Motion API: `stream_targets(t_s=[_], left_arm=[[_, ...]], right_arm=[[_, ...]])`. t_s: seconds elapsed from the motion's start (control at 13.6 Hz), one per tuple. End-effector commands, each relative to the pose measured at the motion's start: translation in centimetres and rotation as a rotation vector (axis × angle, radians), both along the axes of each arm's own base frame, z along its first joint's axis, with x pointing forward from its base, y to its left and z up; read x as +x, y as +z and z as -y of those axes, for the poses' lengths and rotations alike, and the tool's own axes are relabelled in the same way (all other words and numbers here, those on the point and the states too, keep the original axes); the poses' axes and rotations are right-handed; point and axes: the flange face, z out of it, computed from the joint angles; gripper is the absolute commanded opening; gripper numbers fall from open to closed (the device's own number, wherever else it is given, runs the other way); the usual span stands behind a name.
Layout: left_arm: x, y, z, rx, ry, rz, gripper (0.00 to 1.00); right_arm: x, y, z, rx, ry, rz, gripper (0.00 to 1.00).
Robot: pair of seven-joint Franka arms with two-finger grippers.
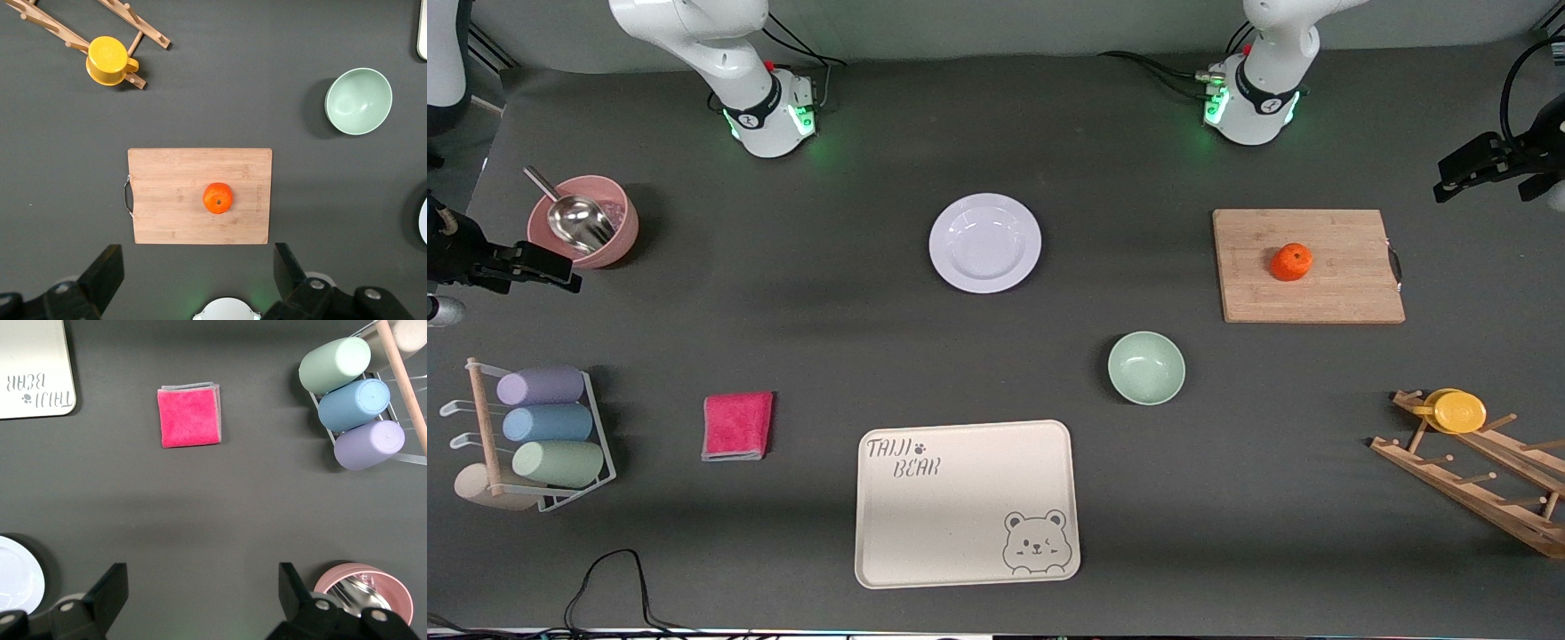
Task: Place orange and plate with both arms
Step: 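Reach the left gripper to the orange while the right gripper rises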
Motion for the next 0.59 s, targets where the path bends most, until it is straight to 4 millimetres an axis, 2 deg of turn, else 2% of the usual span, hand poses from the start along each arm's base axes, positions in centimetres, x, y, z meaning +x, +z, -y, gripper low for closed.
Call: stream_targets(t_s=[0.0, 0.07, 0.15, 0.51], left_arm=[[-0.5, 1.7, -0.1, 0.01, 0.015, 0.039, 1.0], [-0.5, 4.5, 0.4, 0.013, 0.015, 0.088, 1.0], [-0.3, 5.4, 0.3, 0.011, 0.019, 0.092, 1.0], [0.2, 1.6, -0.6, -0.001, 0.014, 0.009, 1.0]], right_arm=[[-0.2, 0.3, -0.3, -0.018, -0.015, -0.001, 1.0], [-0.2, 0.4, -0.4, -0.018, -0.013, 0.001, 1.0], [-0.2, 0.4, -0.4, -0.018, -0.013, 0.001, 1.0], [-0.5, 1.1, -0.7, -0.017, -0.009, 0.012, 1.0]])
